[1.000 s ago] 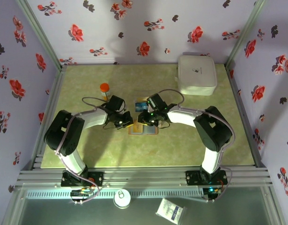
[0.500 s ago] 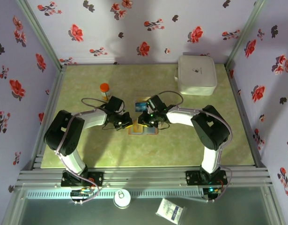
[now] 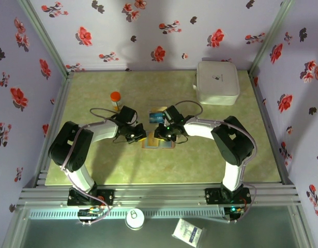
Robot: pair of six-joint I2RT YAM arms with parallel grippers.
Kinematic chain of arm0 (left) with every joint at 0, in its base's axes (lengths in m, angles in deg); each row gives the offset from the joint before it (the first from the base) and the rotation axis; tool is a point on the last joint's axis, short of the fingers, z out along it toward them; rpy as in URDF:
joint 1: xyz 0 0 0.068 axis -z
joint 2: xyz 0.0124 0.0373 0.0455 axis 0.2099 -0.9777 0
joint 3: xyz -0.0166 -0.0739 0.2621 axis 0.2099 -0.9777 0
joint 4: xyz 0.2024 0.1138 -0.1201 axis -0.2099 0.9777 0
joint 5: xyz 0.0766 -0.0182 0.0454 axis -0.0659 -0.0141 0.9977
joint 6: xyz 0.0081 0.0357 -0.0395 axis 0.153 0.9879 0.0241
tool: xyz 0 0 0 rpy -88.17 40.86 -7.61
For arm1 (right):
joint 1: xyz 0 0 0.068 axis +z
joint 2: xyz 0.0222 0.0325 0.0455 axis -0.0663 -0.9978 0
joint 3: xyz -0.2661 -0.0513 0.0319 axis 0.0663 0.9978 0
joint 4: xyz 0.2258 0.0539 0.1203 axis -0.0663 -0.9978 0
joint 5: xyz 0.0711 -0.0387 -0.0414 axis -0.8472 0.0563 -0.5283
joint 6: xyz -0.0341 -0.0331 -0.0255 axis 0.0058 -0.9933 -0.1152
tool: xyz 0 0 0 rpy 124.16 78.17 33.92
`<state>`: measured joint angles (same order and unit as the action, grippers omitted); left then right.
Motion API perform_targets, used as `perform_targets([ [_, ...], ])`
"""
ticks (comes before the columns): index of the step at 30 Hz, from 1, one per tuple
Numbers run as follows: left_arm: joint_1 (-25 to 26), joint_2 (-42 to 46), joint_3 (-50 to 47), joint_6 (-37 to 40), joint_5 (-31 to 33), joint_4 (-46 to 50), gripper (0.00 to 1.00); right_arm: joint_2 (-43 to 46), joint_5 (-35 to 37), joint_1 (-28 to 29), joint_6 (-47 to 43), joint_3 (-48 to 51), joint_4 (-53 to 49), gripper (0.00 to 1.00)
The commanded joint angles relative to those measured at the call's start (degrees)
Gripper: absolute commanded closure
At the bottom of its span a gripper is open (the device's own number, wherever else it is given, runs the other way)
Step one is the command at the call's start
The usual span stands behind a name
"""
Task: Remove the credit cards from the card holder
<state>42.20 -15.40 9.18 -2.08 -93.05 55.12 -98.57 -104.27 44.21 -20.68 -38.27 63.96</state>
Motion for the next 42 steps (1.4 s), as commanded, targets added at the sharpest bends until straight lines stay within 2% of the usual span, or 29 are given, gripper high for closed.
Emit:
perform_targets([
  [1,-0.46,2.18,-0.21,1.01,0.07,1.64,0.94,2.14,2.46,0.03,-1.65,-0.05,-3.02,0.75],
  [9,0.46,4.52,1.71,1.46,0.06,3.84,0.94,3.49,2.91,-0.06,-1.94,0.24,-3.24,0.75],
  [19,3.05,0.69,3.11,1.18,-0.85,2.96,0.96,4.01,2.47,-0.15,-1.58,0.88,-3.44,0.74],
  [42,3.14,-2.22,1.71,1.47,0.47,4.29,0.99,0.3,-2.22,-1.29,1.31,3.92,4.12,0.75],
])
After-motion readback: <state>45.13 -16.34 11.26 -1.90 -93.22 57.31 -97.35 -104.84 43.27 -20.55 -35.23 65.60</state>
